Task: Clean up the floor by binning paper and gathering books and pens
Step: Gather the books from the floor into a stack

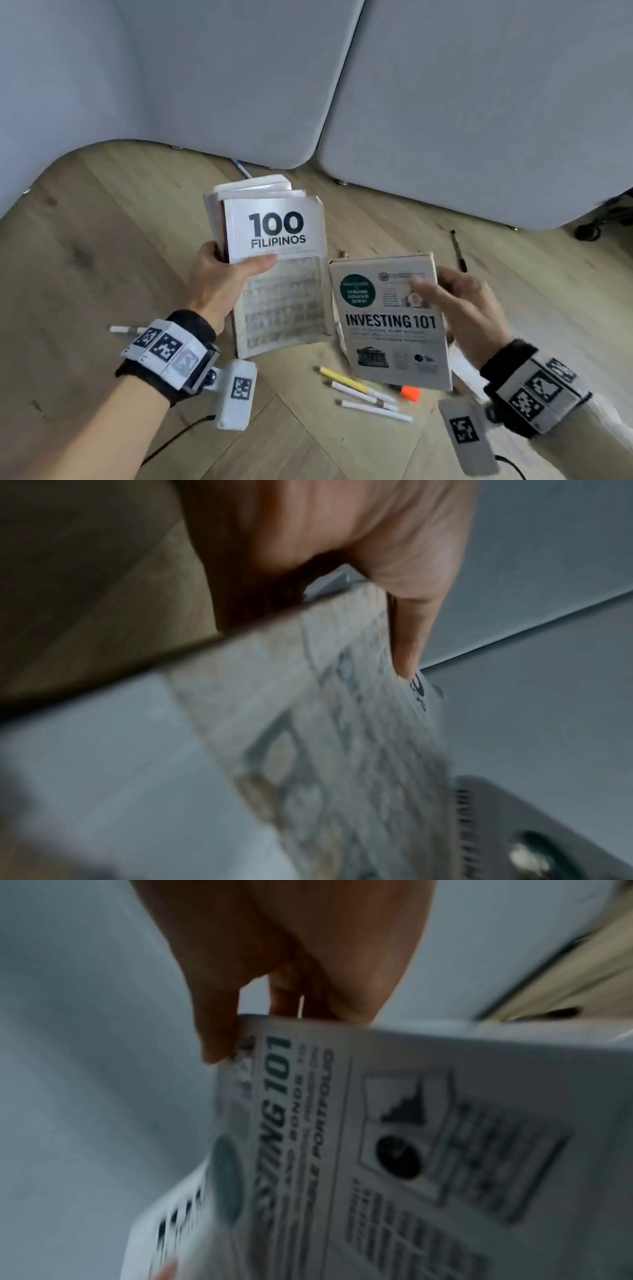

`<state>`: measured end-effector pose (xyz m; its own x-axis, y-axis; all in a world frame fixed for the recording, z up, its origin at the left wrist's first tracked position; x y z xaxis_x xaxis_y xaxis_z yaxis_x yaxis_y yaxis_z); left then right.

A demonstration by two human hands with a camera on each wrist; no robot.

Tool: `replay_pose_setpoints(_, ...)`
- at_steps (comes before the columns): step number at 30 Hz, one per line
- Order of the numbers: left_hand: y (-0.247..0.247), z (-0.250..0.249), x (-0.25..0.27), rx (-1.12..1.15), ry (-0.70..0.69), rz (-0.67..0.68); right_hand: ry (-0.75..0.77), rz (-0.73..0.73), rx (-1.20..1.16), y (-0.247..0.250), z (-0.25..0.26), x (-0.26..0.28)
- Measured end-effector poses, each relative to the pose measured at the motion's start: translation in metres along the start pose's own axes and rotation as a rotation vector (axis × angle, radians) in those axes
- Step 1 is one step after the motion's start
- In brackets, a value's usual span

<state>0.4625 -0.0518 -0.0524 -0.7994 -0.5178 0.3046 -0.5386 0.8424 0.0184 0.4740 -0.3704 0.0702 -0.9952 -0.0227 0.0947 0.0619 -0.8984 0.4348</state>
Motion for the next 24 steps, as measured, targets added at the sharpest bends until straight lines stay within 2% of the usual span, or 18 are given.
replay_pose_setpoints(3, -0.026, 0.001, 0.025, -0.022, 0.031, 0.088, -0.064, -0.08, -0.217, 0.053, 0.003, -0.003)
replay_pose_setpoints(5, -0.044, 0.005, 0.043, -0.064, 0.052, 0.131, -0.117, -0.092, -0.357, 0.069, 0.003, -0.003)
replay_pose_setpoints(8, -0.076, 0.01, 0.079, -0.012, 0.141, 0.266, -0.195, -0.036, -0.441, 0.045, -0.009, 0.0)
replay_pose_setpoints(11, -0.123, 0.016, 0.131, 0.208, 0.399, 0.563, -0.263, -0.02, -0.264, 0.004, -0.046, 0.004)
replay_pose_setpoints(12, -0.133, 0.018, 0.144, 0.286, 0.477, 0.625, -0.296, -0.027, -0.213, -0.003, -0.058, 0.006)
replay_pose_setpoints(14, -0.142, 0.025, 0.148, 0.308, 0.483, 0.656, -0.346, -0.035, -0.143, -0.009, -0.078, 0.007)
replay_pose_setpoints(17, -0.15, 0.044, 0.153, 0.077, 0.378, 0.704, -0.384, -0.039, -0.019, -0.006, -0.101, 0.016)
replay_pose_setpoints(21, -0.152, 0.066, 0.152, 0.12, 0.468, 0.662, -0.442, -0.013, -0.044, -0.004, -0.133, 0.028)
replay_pose_setpoints(22, -0.153, 0.068, 0.152, 0.122, 0.479, 0.656, -0.442, -0.048, -0.032, 0.008, -0.143, 0.025)
replay_pose_setpoints(24, -0.152, 0.072, 0.147, 0.107, 0.484, 0.639, -0.436, -0.255, 0.163, 0.059, -0.169, 0.014)
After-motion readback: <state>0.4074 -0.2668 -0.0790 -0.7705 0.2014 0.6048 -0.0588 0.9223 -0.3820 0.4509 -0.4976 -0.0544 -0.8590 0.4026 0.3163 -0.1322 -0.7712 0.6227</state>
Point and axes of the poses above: each hand's wrist, its own x-axis away from the middle knuckle, its own y-axis out of the back of the hand, z = x × y, the point moved 10 cm from there along -x, towards the middle knuckle, and after that the axes turned 9 degrees about -z, right-handed, at the moved point
